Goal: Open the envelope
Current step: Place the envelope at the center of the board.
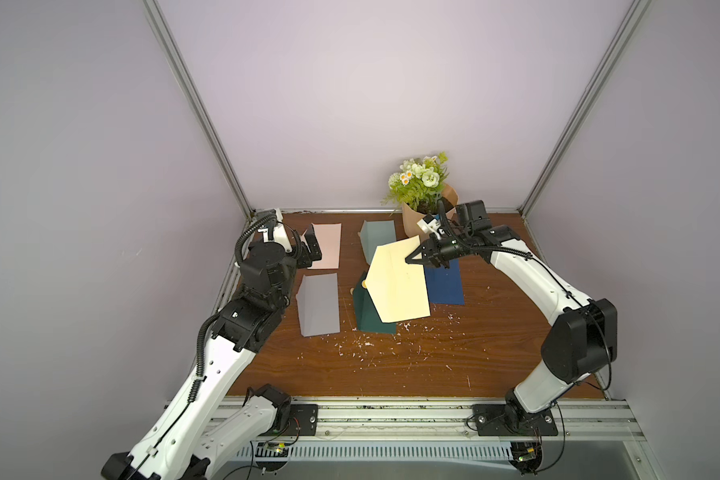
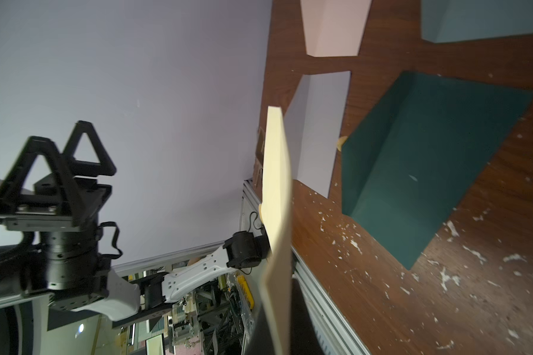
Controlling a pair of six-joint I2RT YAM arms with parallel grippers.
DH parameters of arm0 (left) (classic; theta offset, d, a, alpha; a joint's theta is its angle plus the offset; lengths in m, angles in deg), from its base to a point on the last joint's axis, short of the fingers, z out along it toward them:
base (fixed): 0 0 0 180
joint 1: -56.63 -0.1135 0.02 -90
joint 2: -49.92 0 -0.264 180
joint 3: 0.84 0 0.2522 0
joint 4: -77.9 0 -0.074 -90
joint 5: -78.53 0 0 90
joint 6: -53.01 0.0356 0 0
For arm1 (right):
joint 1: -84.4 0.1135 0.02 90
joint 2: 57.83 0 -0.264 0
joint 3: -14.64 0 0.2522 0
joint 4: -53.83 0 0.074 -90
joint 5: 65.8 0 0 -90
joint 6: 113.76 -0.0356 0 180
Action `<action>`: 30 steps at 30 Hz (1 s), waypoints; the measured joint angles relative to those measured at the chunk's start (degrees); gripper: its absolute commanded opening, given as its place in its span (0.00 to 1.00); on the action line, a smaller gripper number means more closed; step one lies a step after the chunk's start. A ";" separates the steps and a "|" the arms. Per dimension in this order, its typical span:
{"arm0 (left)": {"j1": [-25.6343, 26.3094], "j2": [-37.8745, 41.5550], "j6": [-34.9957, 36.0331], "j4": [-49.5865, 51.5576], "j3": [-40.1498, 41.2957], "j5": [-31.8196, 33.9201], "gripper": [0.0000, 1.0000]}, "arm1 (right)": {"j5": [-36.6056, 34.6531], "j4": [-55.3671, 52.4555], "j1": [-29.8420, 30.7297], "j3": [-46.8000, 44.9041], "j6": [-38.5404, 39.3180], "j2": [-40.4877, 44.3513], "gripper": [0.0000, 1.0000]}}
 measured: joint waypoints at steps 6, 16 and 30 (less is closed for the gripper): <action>-4.90 -3.67 -1.27 -0.57 0.70 -5.75 1.00 | -11.41 -10.14 -7.50 -3.85 8.02 3.06 0.00; -5.99 -12.59 -2.89 -5.55 0.61 -30.51 0.95 | -16.09 -15.93 -8.20 -7.63 10.93 9.09 0.00; -7.43 -32.33 -32.13 -40.33 8.96 -82.97 0.83 | -2.51 -9.64 -4.02 -1.25 6.88 9.07 0.00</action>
